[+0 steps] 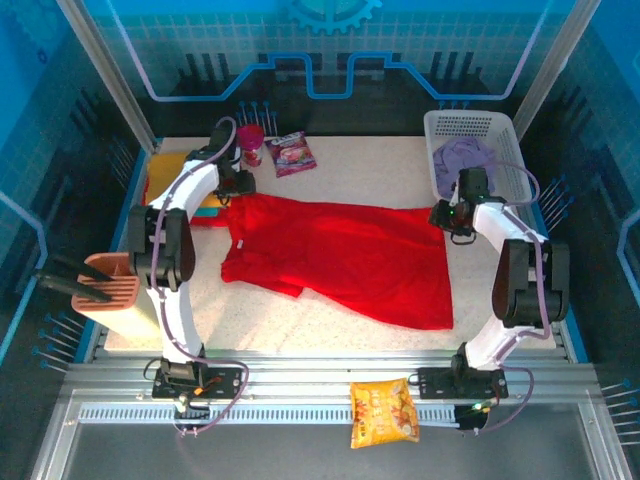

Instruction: Fold and stack the t-shirts

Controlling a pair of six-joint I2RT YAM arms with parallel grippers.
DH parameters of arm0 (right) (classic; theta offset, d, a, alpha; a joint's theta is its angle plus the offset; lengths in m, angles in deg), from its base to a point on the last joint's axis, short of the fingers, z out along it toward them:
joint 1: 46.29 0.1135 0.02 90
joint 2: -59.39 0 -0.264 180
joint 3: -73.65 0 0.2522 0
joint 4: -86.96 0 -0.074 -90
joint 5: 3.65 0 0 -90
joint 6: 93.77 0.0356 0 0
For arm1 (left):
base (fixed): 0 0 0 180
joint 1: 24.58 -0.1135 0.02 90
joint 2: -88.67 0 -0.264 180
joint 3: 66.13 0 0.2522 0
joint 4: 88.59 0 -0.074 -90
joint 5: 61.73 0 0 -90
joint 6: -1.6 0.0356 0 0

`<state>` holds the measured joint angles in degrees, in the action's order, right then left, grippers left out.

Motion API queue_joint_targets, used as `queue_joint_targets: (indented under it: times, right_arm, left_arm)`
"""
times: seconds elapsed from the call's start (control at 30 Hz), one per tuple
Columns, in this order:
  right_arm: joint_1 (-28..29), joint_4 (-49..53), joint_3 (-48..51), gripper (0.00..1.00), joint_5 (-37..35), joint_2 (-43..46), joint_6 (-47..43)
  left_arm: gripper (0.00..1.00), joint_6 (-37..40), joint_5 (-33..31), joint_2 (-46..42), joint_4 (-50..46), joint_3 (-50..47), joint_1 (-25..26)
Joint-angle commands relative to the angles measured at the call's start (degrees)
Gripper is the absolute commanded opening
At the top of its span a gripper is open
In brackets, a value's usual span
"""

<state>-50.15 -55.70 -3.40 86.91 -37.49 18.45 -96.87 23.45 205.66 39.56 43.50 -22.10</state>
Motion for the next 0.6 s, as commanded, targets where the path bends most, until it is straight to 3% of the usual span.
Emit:
queue_joint_targets:
  times: [0.0, 0.03, 0.1, 0.23, 0.4, 0.57]
  right_arm:
    - [0.0, 3.0, -2.0, 0.80, -0.6, 1.8, -1.6]
    - [0.6, 3.9, -2.1, 0.91, -1.1, 3.0, -2.3]
    - [2.2, 6.1, -2.2, 1.00, -1.5, 5.4, -3.3]
    - [7.6, 9.7, -0.5, 1.00, -1.5, 10.7, -5.0]
    - [16.6, 11.4, 4.0, 1.00, -2.0, 16.8, -5.6]
    - [22.8, 10.7, 9.0, 1.00, -4.4, 23.1, -3.2]
  left_arm:
    - [0.69, -0.2, -1.4, -1.4, -5.6, 4.1, -0.8]
    - [0.70, -0.8, -0.9, -2.6, -7.7, 4.8, -0.7]
    - [0.71, -1.7, -0.2, -5.9, -11.7, 5.3, 0.0]
    - [0.70, -6.8, -4.4, -16.4, -15.3, -3.4, 5.4]
    - [0.66, -20.0, 3.6, -30.9, -10.5, -23.3, 9.6]
    - [0.63, -38.1, 6.2, -42.8, -4.6, -38.6, 17.2]
